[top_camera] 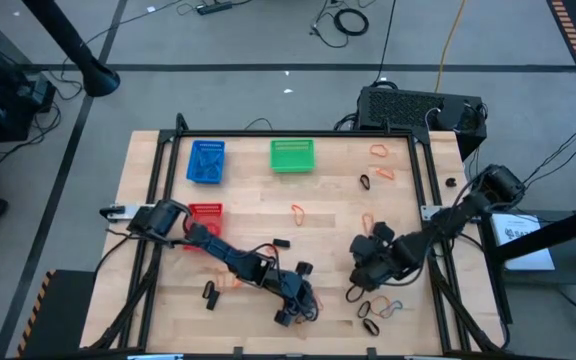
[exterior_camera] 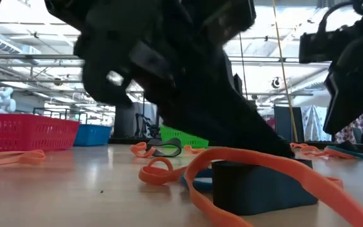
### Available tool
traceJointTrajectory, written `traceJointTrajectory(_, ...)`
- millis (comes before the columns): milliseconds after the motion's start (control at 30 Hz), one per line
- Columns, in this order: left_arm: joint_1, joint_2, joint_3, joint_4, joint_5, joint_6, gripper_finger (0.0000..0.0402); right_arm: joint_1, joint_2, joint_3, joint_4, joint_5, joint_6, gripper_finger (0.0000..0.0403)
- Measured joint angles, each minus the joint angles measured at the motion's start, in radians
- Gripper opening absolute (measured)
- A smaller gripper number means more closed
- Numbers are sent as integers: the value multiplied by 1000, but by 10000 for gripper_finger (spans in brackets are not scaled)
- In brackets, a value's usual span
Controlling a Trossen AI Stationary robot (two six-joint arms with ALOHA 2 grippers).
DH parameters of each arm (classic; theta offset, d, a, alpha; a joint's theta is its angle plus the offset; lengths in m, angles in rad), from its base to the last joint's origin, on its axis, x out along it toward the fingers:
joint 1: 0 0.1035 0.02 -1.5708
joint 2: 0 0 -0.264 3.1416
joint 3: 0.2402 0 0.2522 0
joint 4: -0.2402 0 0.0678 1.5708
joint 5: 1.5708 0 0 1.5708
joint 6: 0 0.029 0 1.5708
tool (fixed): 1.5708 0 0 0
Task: Sort rubber bands into baskets
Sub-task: Put the blue rubber band into the blue bin
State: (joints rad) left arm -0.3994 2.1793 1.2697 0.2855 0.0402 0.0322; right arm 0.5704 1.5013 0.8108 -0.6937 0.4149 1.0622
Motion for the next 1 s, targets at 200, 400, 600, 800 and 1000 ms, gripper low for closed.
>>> traceJointTrajectory(200,-1,6,-1,0,11,1,86,49,0,0,58,2,0,155)
traceJointTrajectory(400,3,5,-1,27,10,33,86,79,0,0,94,5,23,155)
traceJointTrajectory(600,0,-2,-1,35,10,36,86,100,0,0,93,10,37,155)
traceJointTrajectory(800,6,-2,-1,7,10,34,86,99,0,0,95,16,37,155)
traceJointTrajectory(1000,7,-2,-1,3,-34,35,86,99,0,0,95,57,27,155)
